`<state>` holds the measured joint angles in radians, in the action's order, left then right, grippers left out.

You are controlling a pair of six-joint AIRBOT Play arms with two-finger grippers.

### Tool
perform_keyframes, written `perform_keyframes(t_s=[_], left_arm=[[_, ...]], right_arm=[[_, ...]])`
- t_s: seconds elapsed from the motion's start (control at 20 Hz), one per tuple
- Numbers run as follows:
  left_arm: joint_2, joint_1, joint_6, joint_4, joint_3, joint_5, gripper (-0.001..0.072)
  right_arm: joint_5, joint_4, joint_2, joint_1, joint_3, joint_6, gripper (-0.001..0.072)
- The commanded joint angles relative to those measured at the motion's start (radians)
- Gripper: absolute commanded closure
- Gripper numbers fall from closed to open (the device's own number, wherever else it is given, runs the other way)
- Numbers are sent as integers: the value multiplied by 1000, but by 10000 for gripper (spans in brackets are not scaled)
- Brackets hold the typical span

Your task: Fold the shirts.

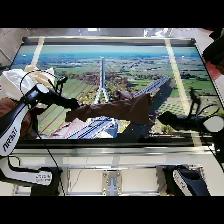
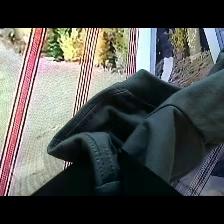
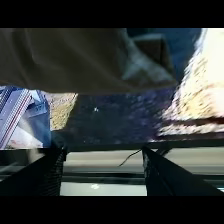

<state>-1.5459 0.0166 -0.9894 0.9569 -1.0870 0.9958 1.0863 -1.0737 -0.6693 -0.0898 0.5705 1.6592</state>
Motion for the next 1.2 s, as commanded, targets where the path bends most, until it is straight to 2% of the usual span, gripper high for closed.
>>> perform_keyframes(t_s=[0.0, 0.1, 0.25, 0.4, 0.55, 0.65, 0.7, 0.75, 0.8, 0.95, 1.05, 1.15], left_arm=[[-8, -11, 10, -53, -1, -12, 695], [-8, -13, 10, -89, -1, -19, 696], [-8, -15, 10, -98, -1, -18, 696], [-8, -14, 10, -98, -1, -4, 696], [-8, -14, 10, -98, -1, -5, 696], [-8, -14, 10, -98, -1, -4, 696], [-8, -15, 10, -98, -1, -4, 696], [-8, -15, 10, -98, -1, -4, 696], [-7, -15, 9, -98, -1, -3, 696], [45, -5, -2, -98, -4, 16, 698], [145, 26, -8, -98, -14, 23, 697], [284, 78, -55, -98, -25, 23, 698]], right_arm=[[-190, 171, -34, 44, -187, 42, 194], [-287, 199, -99, 68, -218, 39, 195], [-448, 226, -259, 101, -214, -28, 195], [-465, 252, -429, 104, -152, -122, 194], [-466, 303, -525, 105, -66, -196, 194], [-477, 313, -554, 104, -8, -201, 195], [-477, 313, -561, 104, 21, -201, 234], [-475, 313, -562, 105, 43, -209, 429], [-463, 314, -560, 104, 66, -217, 707], [-341, 312, -542, 104, 164, -305, 704], [-236, 292, -489, 104, 253, -316, 704], [-109, 218, -398, 104, 359, -315, 704]])
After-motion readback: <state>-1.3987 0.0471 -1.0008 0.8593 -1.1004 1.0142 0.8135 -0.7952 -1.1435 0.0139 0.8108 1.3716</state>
